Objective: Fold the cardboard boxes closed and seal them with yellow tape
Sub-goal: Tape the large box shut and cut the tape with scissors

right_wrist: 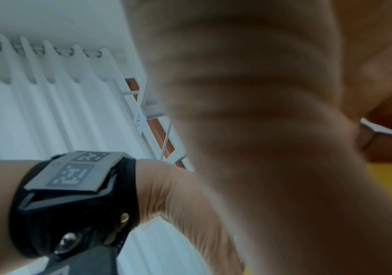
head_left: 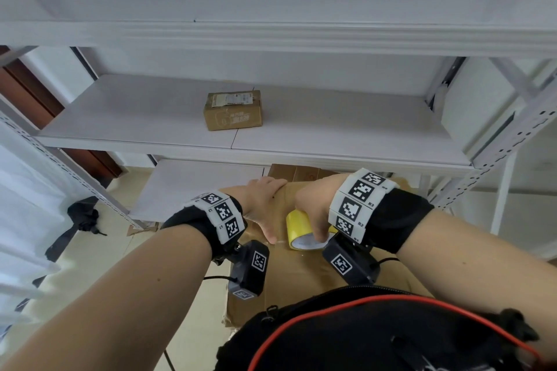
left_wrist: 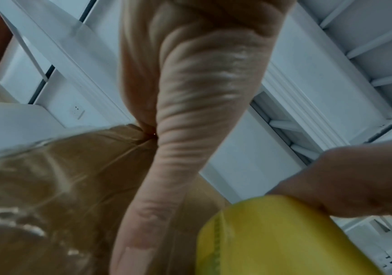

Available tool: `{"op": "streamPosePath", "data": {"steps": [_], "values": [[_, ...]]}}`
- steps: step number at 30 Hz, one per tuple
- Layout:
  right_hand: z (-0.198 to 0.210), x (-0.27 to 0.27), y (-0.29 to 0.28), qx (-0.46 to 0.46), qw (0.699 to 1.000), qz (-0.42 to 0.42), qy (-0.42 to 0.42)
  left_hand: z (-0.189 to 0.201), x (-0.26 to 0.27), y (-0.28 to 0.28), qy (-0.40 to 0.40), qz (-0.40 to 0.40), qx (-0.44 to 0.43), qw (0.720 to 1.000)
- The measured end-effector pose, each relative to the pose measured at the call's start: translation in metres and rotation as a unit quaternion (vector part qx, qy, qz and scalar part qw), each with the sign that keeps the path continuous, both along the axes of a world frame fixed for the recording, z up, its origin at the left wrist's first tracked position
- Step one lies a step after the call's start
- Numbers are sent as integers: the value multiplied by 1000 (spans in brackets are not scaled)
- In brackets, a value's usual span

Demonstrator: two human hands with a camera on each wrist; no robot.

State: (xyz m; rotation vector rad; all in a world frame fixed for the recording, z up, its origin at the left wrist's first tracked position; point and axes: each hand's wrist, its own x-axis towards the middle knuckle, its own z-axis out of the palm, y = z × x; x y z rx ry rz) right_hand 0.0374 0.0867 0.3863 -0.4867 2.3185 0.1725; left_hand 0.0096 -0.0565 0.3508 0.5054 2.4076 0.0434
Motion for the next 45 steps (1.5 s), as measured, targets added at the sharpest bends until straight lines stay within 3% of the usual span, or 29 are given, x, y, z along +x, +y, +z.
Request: {"op": "streamPosePath", "data": {"steps": [3, 8, 12, 15, 23, 34, 39, 45], "values": [[-4, 0, -3, -5, 999, 43, -8, -4, 2, -1, 15, 0, -4, 1000], [8, -7, 5, -92, 992, 18, -86, -9, 6, 3, 34, 8, -8, 999], [3, -8, 25, -189, 969, -70, -143, -10, 4, 2, 34, 11, -14, 999], [0, -9, 28, -233, 953, -132, -141, -9, 5, 4, 34, 9, -16, 999], [-2, -13, 12, -190, 963, -124, -148, -11, 3, -1, 35, 0, -30, 999], [-4, -13, 21, -223, 954, -145, -140, 1, -7, -6, -2, -49, -133, 990], [-2, -13, 25, -227, 952, -148, -143, -3, -9, 2, -5, -26, -77, 997], [-10, -10, 24, -238, 950, -157, -126, -27, 0, 3, 62, 27, 3, 998]]}}
